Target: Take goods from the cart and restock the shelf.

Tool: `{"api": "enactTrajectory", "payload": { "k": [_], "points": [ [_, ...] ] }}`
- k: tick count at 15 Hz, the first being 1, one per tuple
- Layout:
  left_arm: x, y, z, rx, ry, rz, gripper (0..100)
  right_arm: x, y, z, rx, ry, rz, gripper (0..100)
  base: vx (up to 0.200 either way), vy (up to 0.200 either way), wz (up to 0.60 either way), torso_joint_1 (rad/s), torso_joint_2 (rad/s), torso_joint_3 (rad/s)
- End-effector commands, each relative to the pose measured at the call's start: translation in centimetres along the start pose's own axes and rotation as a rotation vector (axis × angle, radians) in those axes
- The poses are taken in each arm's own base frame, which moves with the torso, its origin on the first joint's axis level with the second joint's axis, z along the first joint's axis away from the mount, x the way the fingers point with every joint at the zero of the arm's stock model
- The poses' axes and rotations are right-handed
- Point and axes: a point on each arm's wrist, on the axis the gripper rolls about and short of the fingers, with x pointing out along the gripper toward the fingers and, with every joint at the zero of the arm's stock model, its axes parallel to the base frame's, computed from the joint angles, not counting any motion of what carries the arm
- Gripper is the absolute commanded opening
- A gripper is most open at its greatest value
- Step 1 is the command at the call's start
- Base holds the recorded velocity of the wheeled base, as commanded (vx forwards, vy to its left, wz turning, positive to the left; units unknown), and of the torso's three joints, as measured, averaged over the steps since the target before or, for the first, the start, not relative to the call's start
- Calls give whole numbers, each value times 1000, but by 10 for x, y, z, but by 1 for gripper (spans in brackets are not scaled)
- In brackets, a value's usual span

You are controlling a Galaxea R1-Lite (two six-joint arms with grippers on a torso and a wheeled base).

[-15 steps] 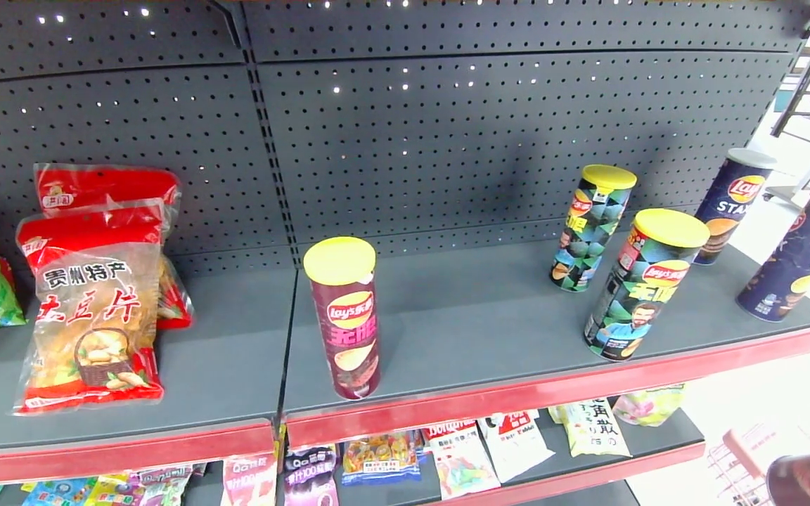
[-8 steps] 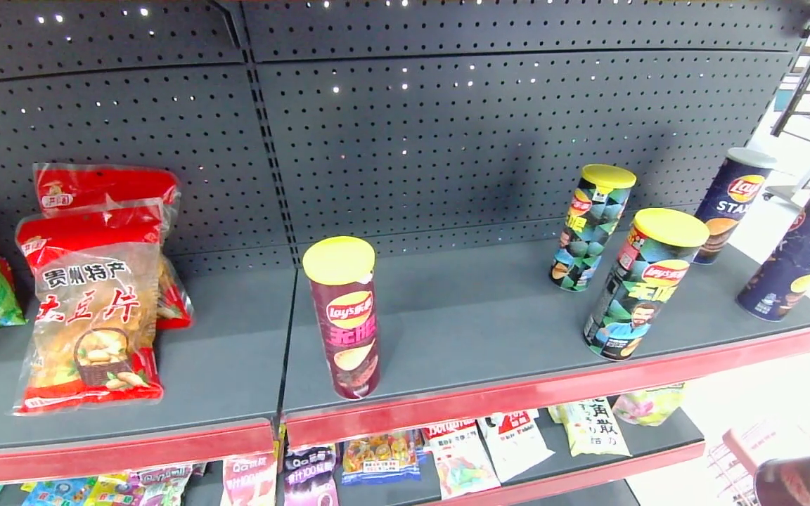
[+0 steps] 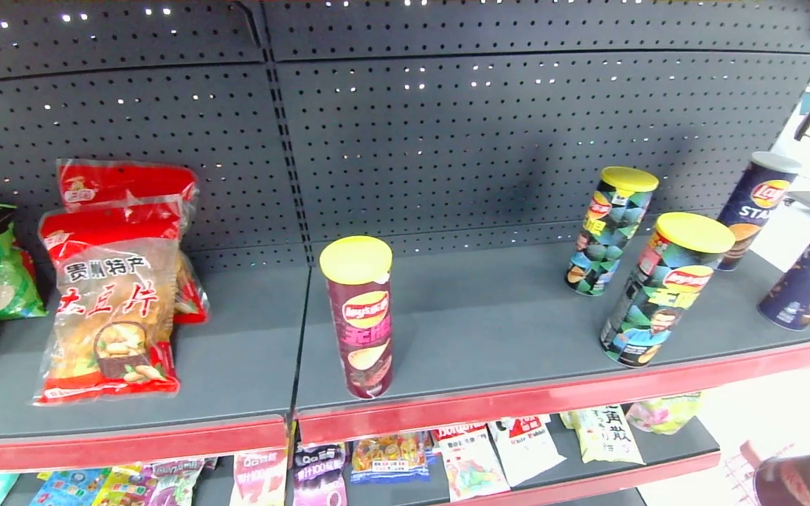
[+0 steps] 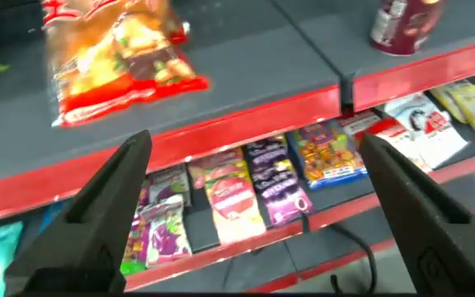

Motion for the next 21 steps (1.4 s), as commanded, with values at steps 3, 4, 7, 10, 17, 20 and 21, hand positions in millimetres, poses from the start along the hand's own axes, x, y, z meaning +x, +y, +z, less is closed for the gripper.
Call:
{"api": "enactTrajectory", "payload": {
  "k": [3,4,7,10,17,20,21],
  "points": [
    [3,0,-8,0,16,12,100,-1,0,-1,-3,-6,-1,0,0,0,200,2,-1,1],
    [3,0,-8,-2,5,20,100,-1,0,2,-3,-10,4,0,0,0,0,0,0,0],
    [5,1,-10,-55,-7,71,100,8,-2,22,-6,-22,102,0,0,0,0,0,0,0],
    [9,1,-13,-76,-41,90,100,30,-1,42,-8,-34,213,0,0,0,0,0,0,0],
    [12,-2,-18,-73,-58,-4,100,125,14,86,-18,56,345,0,0,0,0,0,0,0],
    [12,-2,-18,-73,-56,-4,100,173,23,100,-25,83,458,0,0,0,0,0,0,0],
    [12,-2,-18,-73,-56,-4,100,191,27,99,-42,113,463,0,0,0,0,0,0,0]
  ]
}}
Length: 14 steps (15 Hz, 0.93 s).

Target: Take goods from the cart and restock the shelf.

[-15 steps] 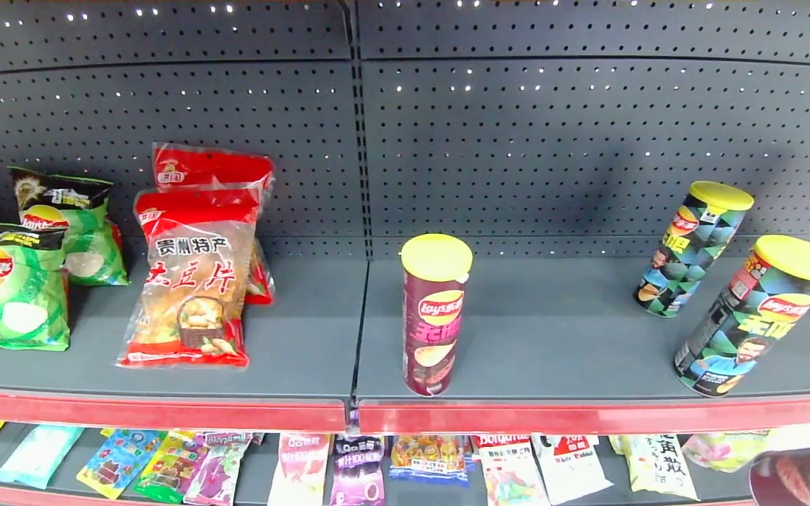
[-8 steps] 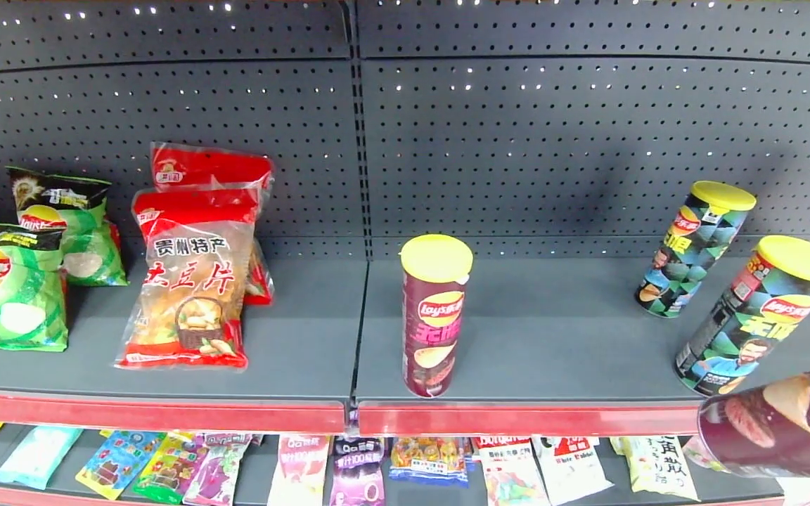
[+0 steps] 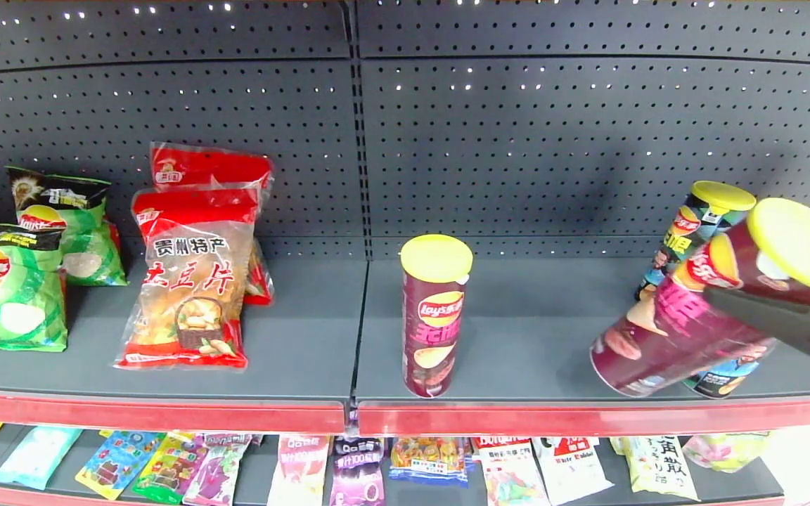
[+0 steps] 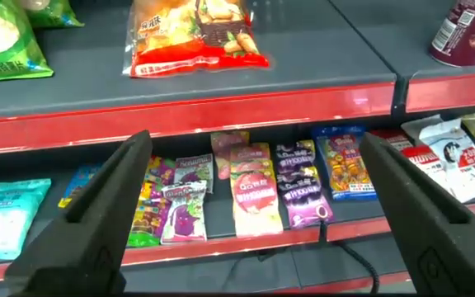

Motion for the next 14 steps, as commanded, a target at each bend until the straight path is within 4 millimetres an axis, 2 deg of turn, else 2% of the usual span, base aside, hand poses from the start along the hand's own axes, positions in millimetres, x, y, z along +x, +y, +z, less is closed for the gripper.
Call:
{"api": "enactTrajectory", "payload": {
  "k": [1,4,6,8,9,10,14],
  "points": [
    [0,0,0,0,5,0,100,67,-15,5,-13,103,53,0,0,0,0,0,0,0],
    [0,0,0,0,5,0,100,121,-29,15,-8,129,59,0,0,0,0,0,0,0],
    [0,0,0,0,5,0,100,148,-36,21,-7,122,61,0,0,0,0,0,0,0],
    [0,0,0,0,5,0,100,170,-40,22,-2,124,69,0,0,0,0,0,0,0],
    [0,0,0,0,5,0,100,180,-35,21,-3,131,91,0,0,0,0,0,0,0],
    [0,0,0,0,5,0,100,181,-35,21,-4,132,94,0,0,0,0,0,0,0],
    [0,0,0,0,5,0,100,217,-32,18,-10,137,119,0,0,0,0,0,0,0]
  ]
}}
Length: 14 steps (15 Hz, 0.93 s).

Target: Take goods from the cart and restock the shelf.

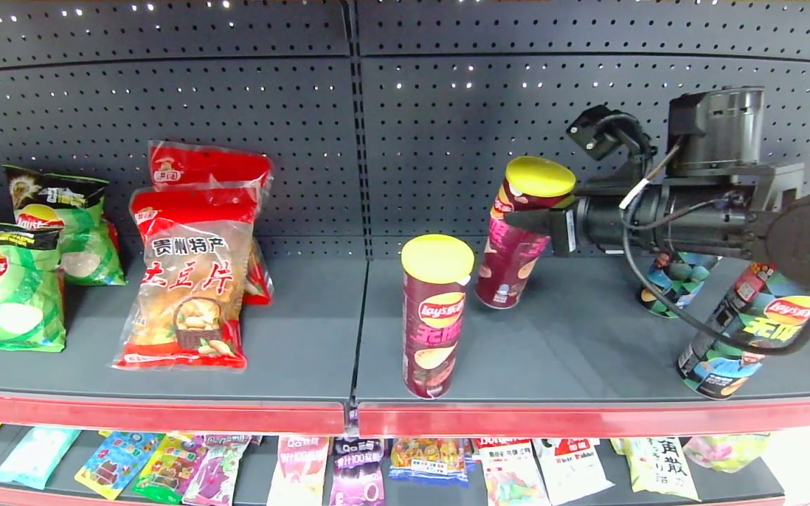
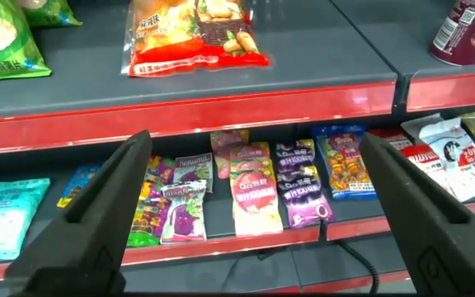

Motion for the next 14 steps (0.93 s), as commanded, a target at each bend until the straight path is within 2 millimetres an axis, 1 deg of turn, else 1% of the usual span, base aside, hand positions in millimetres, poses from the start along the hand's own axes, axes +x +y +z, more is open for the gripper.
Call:
{"api": "enactTrajectory", "payload": {
  "k": [1,2,4,6,9,10,11,12,14],
  "points": [
    [0,0,0,0,4,0,100,26,0,-5,1,22,22,0,0,0,0,0,0,0],
    [0,0,0,0,4,0,100,36,0,-6,-1,26,29,0,0,0,0,0,0,0],
    [0,0,0,0,4,0,100,45,3,-6,-4,24,51,0,0,0,0,0,0,0],
    [0,0,0,0,4,0,100,50,7,-7,-6,25,74,0,0,0,0,0,0,0],
    [0,0,0,0,4,0,100,58,7,-10,-5,32,79,0,0,0,0,0,0,0],
    [0,0,0,0,4,0,100,61,10,-9,-9,28,87,0,0,0,0,0,0,0],
    [0,0,0,0,4,0,100,64,10,-8,-10,27,88,0,0,0,0,0,0,0],
    [0,0,0,0,4,0,100,71,9,-3,-14,10,83,0,0,0,0,0,0,0],
    [0,0,0,0,4,0,100,76,9,-3,-16,7,86,0,0,0,0,0,0,0]
  ]
}}
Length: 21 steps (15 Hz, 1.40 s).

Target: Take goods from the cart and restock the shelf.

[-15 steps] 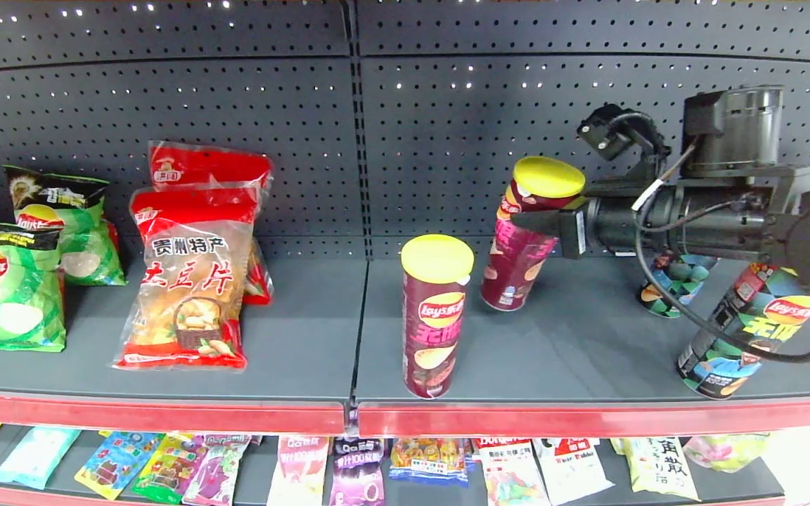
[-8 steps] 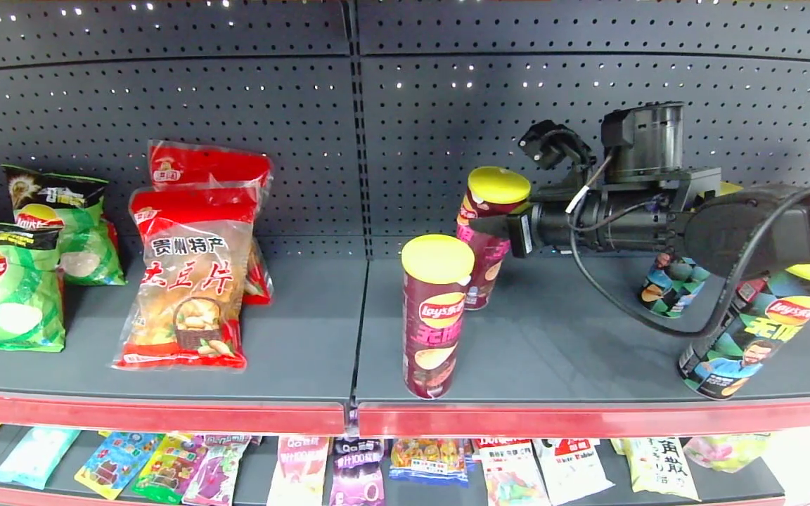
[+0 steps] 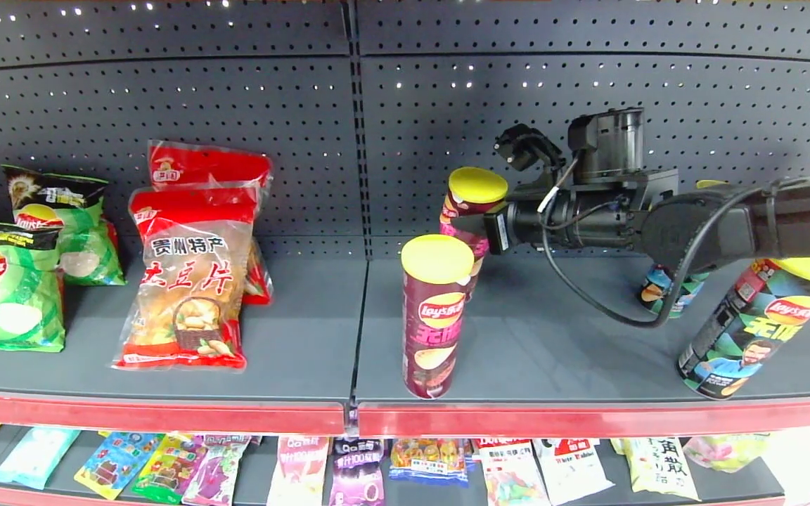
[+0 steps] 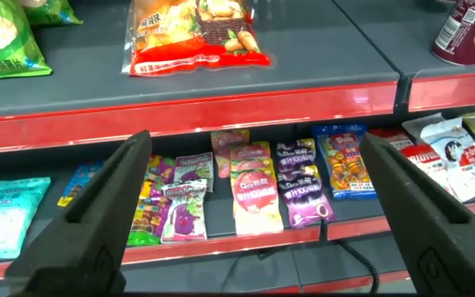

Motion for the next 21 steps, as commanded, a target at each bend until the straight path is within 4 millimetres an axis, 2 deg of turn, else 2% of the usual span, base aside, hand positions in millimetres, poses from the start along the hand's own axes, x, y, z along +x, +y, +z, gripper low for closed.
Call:
{"api": "enactTrajectory", "payload": {
  "k": [1,9,19,20,21],
  "points": [
    [0,0,0,0,3,0,100,8,0,-3,1,6,8,0,0,0,0,0,0,0],
    [0,0,0,0,3,0,100,19,9,-5,-5,12,36,0,0,0,0,0,0,0],
    [0,0,0,0,3,0,100,27,7,-10,0,21,36,0,0,0,0,0,0,0],
    [0,0,0,0,3,0,100,28,7,-10,0,23,35,100,0,0,0,0,0,0],
    [0,0,0,0,3,0,100,29,7,-11,2,24,38,100,0,0,0,0,0,0]
  ]
}}
